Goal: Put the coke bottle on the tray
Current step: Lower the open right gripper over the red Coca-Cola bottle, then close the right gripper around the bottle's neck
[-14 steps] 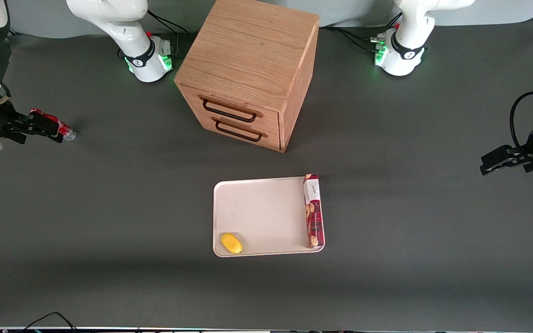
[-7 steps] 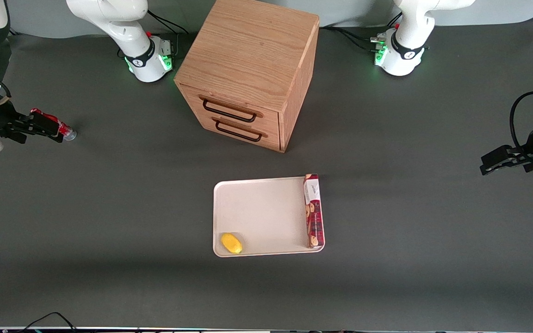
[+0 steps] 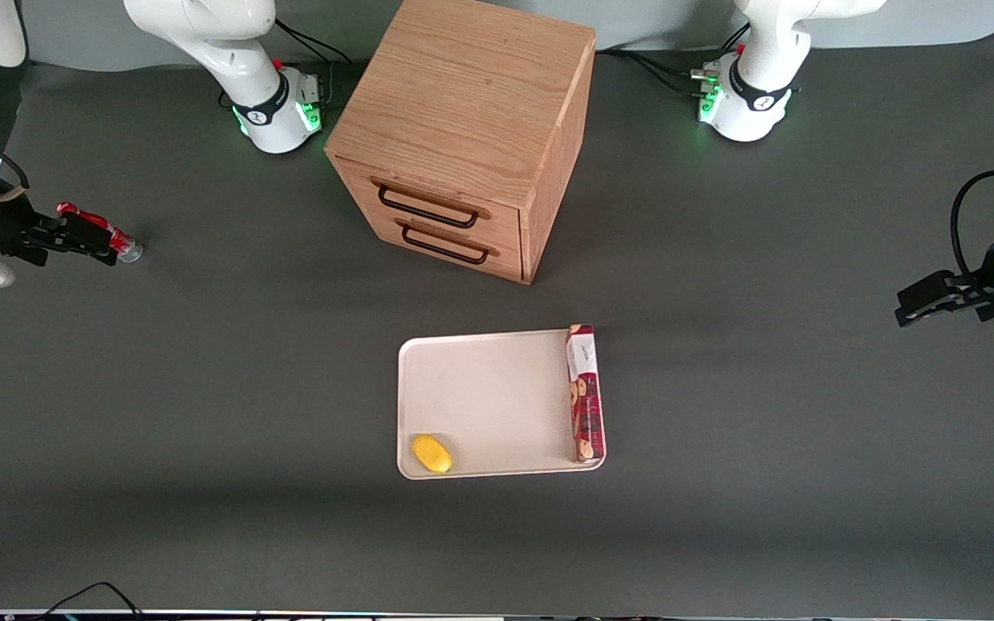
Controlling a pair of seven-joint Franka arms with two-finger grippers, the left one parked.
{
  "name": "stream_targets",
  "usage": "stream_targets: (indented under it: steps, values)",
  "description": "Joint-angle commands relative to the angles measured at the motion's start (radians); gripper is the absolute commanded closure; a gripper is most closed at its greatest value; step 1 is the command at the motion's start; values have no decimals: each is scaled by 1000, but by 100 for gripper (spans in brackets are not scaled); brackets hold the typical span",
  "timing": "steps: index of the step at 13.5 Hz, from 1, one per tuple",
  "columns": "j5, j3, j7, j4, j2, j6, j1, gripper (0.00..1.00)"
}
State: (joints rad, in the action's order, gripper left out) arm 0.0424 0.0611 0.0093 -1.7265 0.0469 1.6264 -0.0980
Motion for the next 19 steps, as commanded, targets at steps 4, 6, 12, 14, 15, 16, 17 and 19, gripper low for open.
stream_targets:
  steps: [4, 6, 12, 14, 15, 16, 17, 19]
  values:
    - [27, 8, -234, -302, 178, 150, -205, 0]
    - [27, 8, -337, -427, 238, 237, -297, 0]
    - [-22, -1, -615, -658, 263, 433, -576, 0]
    - [-64, -1, -695, -741, 255, 541, -641, 0]
    - [-67, -1, -704, -763, 255, 564, -664, 0]
    - [-67, -1, -713, -780, 251, 584, -684, 0]
    - [-68, -1, -762, -803, 242, 630, -712, 0]
    - [-105, -1, -819, -826, 200, 679, -746, 0]
